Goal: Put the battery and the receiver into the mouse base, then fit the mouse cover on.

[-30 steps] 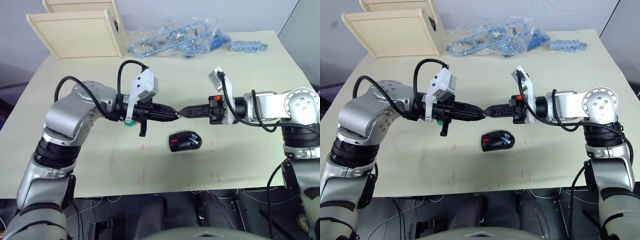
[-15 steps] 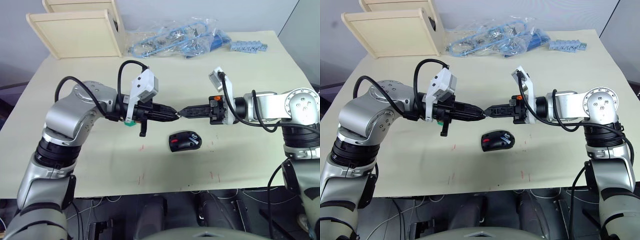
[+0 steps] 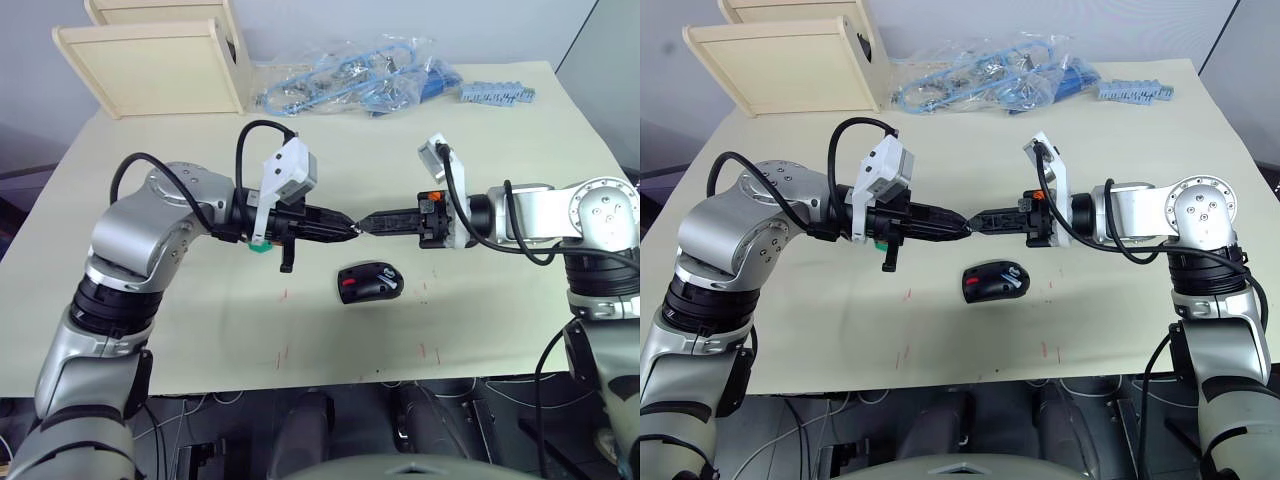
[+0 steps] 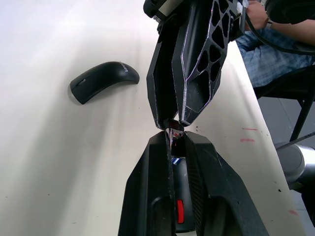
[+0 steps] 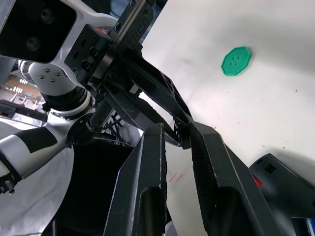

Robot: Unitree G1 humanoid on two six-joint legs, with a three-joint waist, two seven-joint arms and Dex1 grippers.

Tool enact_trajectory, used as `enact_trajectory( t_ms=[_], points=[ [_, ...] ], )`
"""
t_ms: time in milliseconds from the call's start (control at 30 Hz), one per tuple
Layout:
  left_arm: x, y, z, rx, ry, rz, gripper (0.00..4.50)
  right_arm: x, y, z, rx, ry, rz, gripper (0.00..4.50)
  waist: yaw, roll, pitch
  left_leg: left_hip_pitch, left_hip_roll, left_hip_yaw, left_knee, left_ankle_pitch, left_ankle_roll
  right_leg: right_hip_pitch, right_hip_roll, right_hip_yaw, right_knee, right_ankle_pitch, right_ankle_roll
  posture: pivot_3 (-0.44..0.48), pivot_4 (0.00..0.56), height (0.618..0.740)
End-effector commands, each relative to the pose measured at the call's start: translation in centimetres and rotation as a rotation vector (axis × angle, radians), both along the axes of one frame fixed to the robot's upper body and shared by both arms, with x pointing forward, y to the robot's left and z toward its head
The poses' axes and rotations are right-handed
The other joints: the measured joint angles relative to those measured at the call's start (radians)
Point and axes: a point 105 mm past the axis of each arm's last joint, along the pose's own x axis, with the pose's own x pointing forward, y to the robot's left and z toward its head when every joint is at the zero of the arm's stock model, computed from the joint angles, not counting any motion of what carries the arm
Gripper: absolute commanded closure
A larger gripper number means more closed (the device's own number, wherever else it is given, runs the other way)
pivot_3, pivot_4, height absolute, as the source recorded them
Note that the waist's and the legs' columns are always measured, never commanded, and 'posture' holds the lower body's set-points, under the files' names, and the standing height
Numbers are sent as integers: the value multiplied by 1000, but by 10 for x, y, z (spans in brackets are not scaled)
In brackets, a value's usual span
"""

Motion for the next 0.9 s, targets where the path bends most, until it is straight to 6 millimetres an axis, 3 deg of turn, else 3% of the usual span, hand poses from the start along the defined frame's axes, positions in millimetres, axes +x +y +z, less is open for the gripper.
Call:
enact_trajectory(
  t_ms=[33, 400, 500, 567, 900],
  points=[
    [-6, -5, 17, -30, -66, -40, 4479, -6, 3, 0, -8, -22, 23, 3697, 0, 0, 0, 0, 0, 0, 0, 0, 0, 0, 0, 0, 0, 0, 0, 0, 150, 740],
    [-6, -5, 16, -35, -53, -35, 4479, 1, -1, 3, -3, -54, -13, 3697, 0, 0, 0, 0, 0, 0, 0, 0, 0, 0, 0, 0, 0, 0, 0, 0, 150, 740],
    [-6, -4, 16, -34, -51, -33, 4479, 3, -4, 7, 19, -61, -25, 2891, 0, 0, 0, 0, 0, 0, 0, 0, 0, 0, 0, 0, 0, 0, 0, 0, 150, 740],
    [-6, -4, 15, -34, -49, -32, 4479, 4, -5, 9, 31, -63, -30, 2013, 0, 0, 0, 0, 0, 0, 0, 0, 0, 0, 0, 0, 0, 0, 0, 0, 150, 740],
    [-4, -2, 15, -31, -51, -21, 4479, 1, -6, 9, 28, -60, -15, 2013, 0, 0, 0, 0, 0, 0, 0, 0, 0, 0, 0, 0, 0, 0, 0, 0, 150, 740]
  ],
)
